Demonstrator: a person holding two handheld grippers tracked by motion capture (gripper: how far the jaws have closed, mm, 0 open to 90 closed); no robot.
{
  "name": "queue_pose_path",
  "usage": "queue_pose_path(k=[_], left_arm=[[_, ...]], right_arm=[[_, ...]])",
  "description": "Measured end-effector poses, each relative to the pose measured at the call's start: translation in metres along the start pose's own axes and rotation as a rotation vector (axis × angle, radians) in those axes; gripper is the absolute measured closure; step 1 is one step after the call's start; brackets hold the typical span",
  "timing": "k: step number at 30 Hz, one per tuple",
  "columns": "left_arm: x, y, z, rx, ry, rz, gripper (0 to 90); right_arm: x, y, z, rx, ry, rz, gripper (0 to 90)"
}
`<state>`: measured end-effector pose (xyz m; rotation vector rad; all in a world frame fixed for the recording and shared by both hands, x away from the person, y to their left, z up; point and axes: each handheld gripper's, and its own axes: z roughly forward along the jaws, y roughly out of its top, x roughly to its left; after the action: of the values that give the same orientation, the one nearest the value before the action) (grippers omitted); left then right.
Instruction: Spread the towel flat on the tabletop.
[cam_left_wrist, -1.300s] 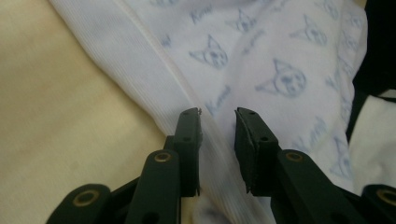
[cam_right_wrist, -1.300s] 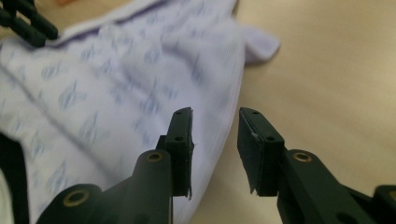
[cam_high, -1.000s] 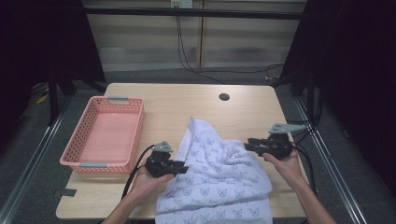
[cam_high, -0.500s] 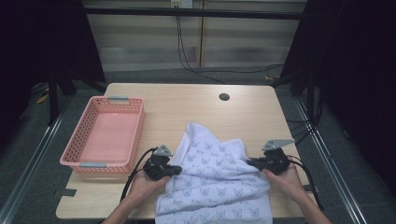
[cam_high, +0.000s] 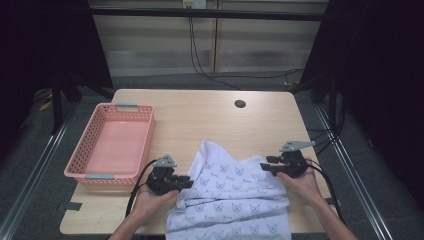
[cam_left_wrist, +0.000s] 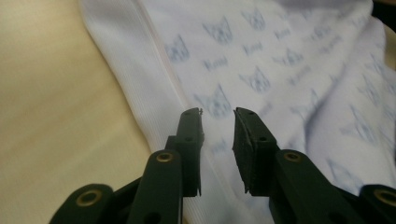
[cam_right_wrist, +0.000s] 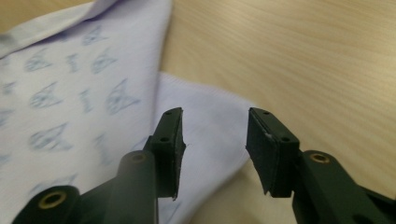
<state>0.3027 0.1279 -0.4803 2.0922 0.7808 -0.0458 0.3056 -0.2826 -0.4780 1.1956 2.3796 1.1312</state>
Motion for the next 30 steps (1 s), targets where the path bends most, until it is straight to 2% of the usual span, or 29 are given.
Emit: queue_pose_path(k=[3,5,6,10,11,13,14,15,16,17,18,19,20,21,22,23,24,25,26,27,28,29,30], left_arm=[[0.008,0.015,0.014,-0.014,0.017,0.017,67.9],[0.014,0.02,0.023,-0.014,0.03,-0.001,63.9],[0.017,0.021,0.028,-0.009,0.024,-0.006,62.8],[0.019,0.021,0.038,0.015,0.046,0.012,56.8],[0.016,0.02,0.042,0.033,0.057,0.02,54.2],[0.015,0.019,0.043,0.04,0.058,0.026,52.2],[0.015,0.018,0.044,0.044,0.064,0.03,50.4],[0.013,0.017,0.046,0.047,0.101,0.042,51.8],[0.013,0.017,0.046,0.047,0.101,0.042,52.6],[0.011,0.017,0.045,0.056,0.143,0.05,57.4],[0.011,0.017,0.045,0.056,0.143,0.05,63.6],[0.01,0.017,0.045,0.066,0.182,0.094,68.6],[0.011,0.017,0.044,0.068,0.194,0.084,73.9],[0.013,0.016,0.043,0.064,0.176,0.051,82.5],[0.013,0.016,0.043,0.064,0.176,0.051,86.5],[0.018,0.011,0.037,0.055,0.095,-0.023,87.6],[0.018,0.011,0.037,0.055,0.095,-0.023,87.9],[0.018,0.007,0.032,0.055,0.075,-0.038,87.9],[0.017,0.004,0.028,0.053,0.042,-0.057,87.9],[0.011,-0.004,0.016,0.032,-0.011,-0.07,88.1],[0.011,-0.004,0.016,0.032,-0.011,-0.07,88.2],[0.007,-0.006,0.01,0.028,-0.024,-0.067,88.2],[0.004,-0.008,0.004,0.009,-0.037,-0.07,88.2]], right_arm=[[-0.009,0.005,0.02,0.013,-0.009,0.018,52.9],[-0.014,0.006,0.032,0.015,-0.003,0.025,51.9],[-0.014,0.006,0.035,0.019,0.0,0.03,51.3],[-0.011,0.003,0.042,0.037,-0.018,-0.003,50.2],[-0.008,0.002,0.041,0.041,0.001,-0.013,55.8],[-0.005,0.001,0.04,0.038,0.009,-0.031,58.1],[-0.001,-0.001,0.039,0.037,0.02,-0.054,66.1],[0.004,-0.001,0.036,0.059,0.045,-0.051,81.0],[0.004,-0.001,0.036,0.059,0.045,-0.051,81.0],[0.007,-0.004,0.031,0.06,0.048,-0.046,86.1],[0.006,-0.005,0.028,0.056,0.049,-0.039,86.6],[0.006,-0.006,0.024,0.048,0.048,-0.025,86.8],[0.004,-0.006,0.018,0.038,0.051,-0.013,86.9],[0.003,-0.007,0.013,0.019,0.052,-0.001,87.0],[0.003,-0.007,0.013,0.019,0.052,-0.001,87.0],[-0.001,-0.009,0.0,-0.018,0.048,0.035,87.0],[-0.001,-0.009,0.0,-0.018,0.048,0.035,87.0],[-0.005,-0.013,-0.014,-0.049,0.042,0.049,87.0],[-0.005,-0.013,-0.014,-0.049,0.042,0.049,87.0],[-0.008,-0.019,-0.028,-0.075,0.032,0.079,87.1],[-0.008,-0.019,-0.028,-0.075,0.032,0.079,87.1],[-0.012,-0.023,-0.04,-0.108,0.019,0.103,87.1],[-0.012,-0.023,-0.04,-0.108,0.019,0.103,87.1]])
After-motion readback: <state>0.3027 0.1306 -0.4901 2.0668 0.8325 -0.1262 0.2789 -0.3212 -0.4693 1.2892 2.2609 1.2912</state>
